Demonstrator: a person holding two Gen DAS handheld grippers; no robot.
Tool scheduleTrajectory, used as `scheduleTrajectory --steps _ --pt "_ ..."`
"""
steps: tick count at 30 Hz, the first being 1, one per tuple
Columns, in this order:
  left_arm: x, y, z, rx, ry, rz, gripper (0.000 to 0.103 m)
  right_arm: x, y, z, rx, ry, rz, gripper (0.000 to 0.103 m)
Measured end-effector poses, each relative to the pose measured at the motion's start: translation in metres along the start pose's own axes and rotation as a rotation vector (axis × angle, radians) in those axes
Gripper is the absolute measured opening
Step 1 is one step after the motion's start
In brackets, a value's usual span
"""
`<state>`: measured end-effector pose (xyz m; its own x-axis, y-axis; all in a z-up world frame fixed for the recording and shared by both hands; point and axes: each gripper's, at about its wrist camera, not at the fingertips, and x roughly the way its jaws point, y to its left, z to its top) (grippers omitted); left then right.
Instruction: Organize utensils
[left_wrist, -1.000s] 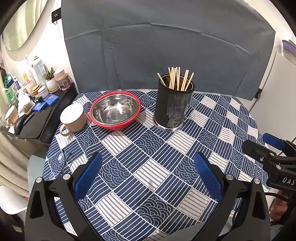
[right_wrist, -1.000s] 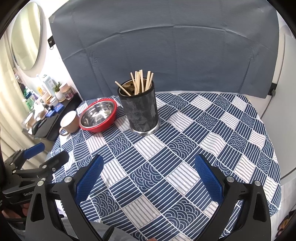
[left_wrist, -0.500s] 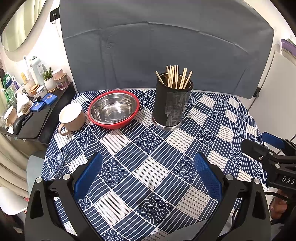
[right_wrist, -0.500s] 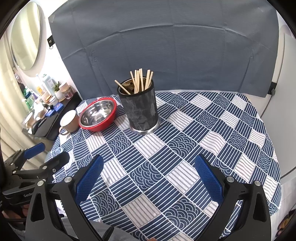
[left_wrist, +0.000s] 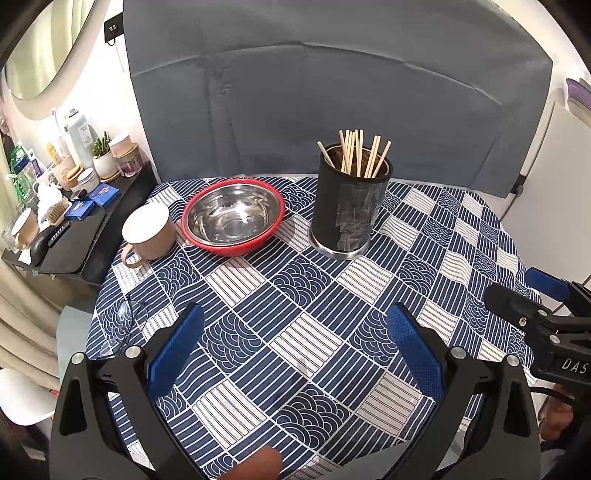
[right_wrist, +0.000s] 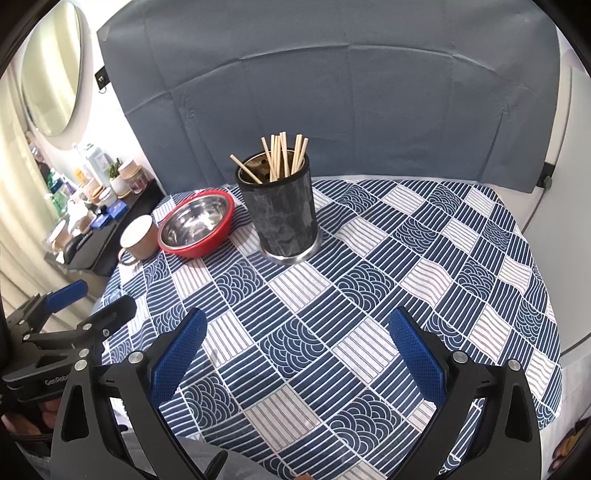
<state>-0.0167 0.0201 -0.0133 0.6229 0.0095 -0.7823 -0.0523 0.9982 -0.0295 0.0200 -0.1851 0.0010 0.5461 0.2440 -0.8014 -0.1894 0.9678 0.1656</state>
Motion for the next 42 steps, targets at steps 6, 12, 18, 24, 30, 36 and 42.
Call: scheduleTrajectory --steps 6,12,18,24,30,36,42 --pt "0.001 0.001 0.0 -0.004 0.005 -0.004 0.097 0.001 0.0 0.0 -0.001 -0.001 -0.001 0.095" --pt "0.002 0.002 0.0 -0.006 0.009 -0.008 0.097 0.001 0.0 -0.001 -0.002 0.001 -0.003 0.095" --pt "0.003 0.003 -0.002 -0.01 0.019 -0.012 0.097 0.002 0.0 -0.002 -0.004 0.007 -0.002 0.095" --pt "-0.006 -0.002 -0.001 0.016 -0.033 -0.04 0.097 0.002 0.001 -0.001 -0.004 0.01 -0.002 0.095" --pt "-0.005 -0.008 0.001 0.038 -0.026 -0.024 0.097 0.002 -0.001 0.001 -0.001 0.004 -0.003 0.095" --pt "-0.004 -0.006 0.001 0.034 -0.02 -0.014 0.097 0.002 -0.001 0.002 -0.004 0.003 -0.003 0.095" --pt "-0.001 -0.003 0.002 0.021 -0.007 -0.012 0.097 0.003 0.0 0.003 -0.006 0.006 -0.004 0.095"
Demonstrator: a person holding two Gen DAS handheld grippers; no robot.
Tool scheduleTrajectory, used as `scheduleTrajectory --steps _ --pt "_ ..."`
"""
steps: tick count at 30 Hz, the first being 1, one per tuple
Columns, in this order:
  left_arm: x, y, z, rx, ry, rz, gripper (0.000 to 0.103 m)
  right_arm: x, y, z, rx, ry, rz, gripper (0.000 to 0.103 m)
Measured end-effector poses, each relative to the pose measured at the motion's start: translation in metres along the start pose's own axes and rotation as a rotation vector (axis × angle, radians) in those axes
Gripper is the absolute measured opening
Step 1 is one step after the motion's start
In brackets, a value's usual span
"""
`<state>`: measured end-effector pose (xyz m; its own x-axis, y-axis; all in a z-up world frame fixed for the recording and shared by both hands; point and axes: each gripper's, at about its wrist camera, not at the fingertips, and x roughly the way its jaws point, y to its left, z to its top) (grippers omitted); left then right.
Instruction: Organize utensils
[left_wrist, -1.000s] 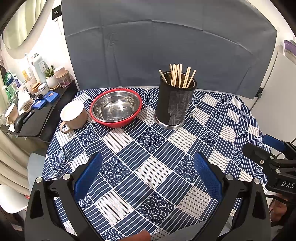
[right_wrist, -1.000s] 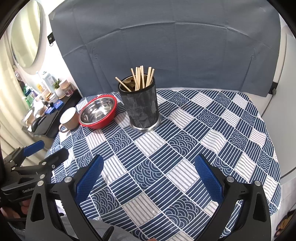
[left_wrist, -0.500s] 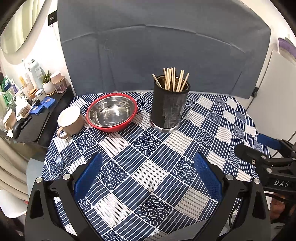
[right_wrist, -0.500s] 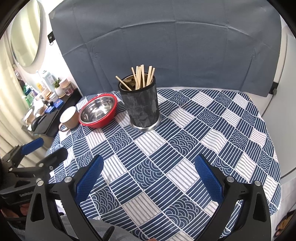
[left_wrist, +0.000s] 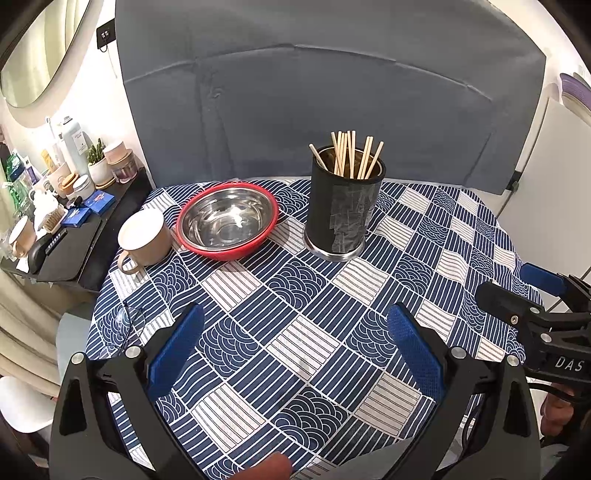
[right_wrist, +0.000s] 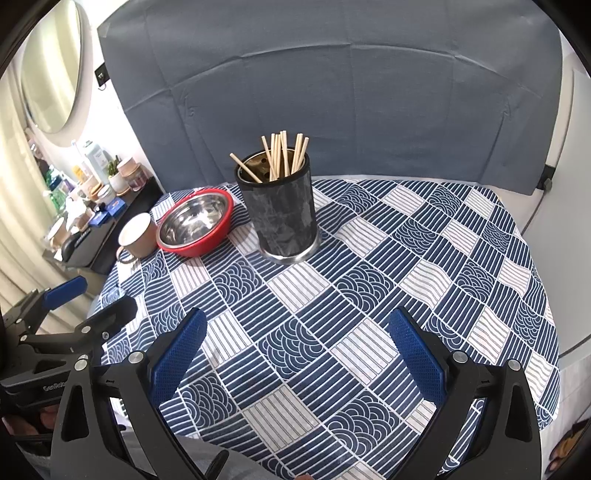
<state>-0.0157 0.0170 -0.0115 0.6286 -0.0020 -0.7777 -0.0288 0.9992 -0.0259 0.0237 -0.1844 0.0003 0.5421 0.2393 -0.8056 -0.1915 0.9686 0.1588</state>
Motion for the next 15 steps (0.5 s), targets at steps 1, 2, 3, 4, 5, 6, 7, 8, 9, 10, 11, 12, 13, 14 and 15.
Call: scheduleTrajectory --steps 1,2,3,4,5,6,7,8,9,10,11,12,13,14,15 --pt "0.0006 0.0006 -0.0002 -0.003 0.002 -0.001 0.097 -0.0001 0.0003 -0.0002 -0.001 0.0 0.0 0.095" --pt "0.001 0.0012 -0.0002 -0.005 0.004 -0.004 0.097 -0.0001 0.0 0.0 -0.001 0.001 0.0 0.095" --pt "0.001 0.0021 -0.0003 -0.009 0.004 -0.014 0.097 0.0 0.0003 -0.0003 -0.002 0.002 0.0 0.095" --pt "0.0013 0.0026 -0.0003 -0.012 0.004 -0.013 0.097 0.0002 0.0004 -0.0004 -0.002 0.003 0.0 0.095" --pt "0.0015 0.0028 -0.0004 -0.013 0.005 -0.011 0.097 0.0003 0.0003 -0.0006 -0.002 0.004 -0.001 0.095" --pt "0.002 0.0033 -0.0003 -0.014 0.007 -0.013 0.097 0.0004 0.0006 -0.0006 -0.002 0.004 -0.002 0.095" --pt "0.0027 0.0033 -0.0001 -0.015 0.009 -0.013 0.097 0.0004 0.0007 -0.0007 -0.002 0.003 -0.001 0.095" --pt "0.0028 0.0034 -0.0001 -0.015 0.01 -0.013 0.097 0.0005 0.0007 -0.0006 -0.003 0.003 0.0 0.095" --pt "0.0032 0.0034 -0.0001 -0.014 0.011 -0.012 0.097 0.0009 0.0008 -0.0007 -0.003 0.005 0.0 0.095" --pt "0.0034 0.0033 0.0 -0.013 0.011 -0.012 0.097 0.0013 0.0007 -0.0007 -0.002 0.008 -0.001 0.095" --pt "0.0037 0.0034 0.0001 -0.013 0.011 -0.012 0.097 0.0018 0.0006 -0.0008 -0.001 0.009 -0.002 0.095" --pt "0.004 0.0038 0.0002 -0.015 0.012 -0.01 0.097 0.002 0.0005 -0.0009 -0.001 0.009 -0.002 0.095" --pt "0.0042 0.0045 0.0002 -0.018 0.013 -0.009 0.097 0.0017 0.0005 -0.0008 -0.001 0.008 -0.003 0.095" --pt "0.005 0.0057 0.0002 -0.024 0.017 -0.01 0.097 0.0016 0.0002 -0.0009 -0.001 0.007 -0.003 0.095" --pt "0.0059 0.007 0.0002 -0.029 0.021 -0.014 0.097 0.0019 0.0003 -0.0009 -0.002 0.008 -0.003 0.095"
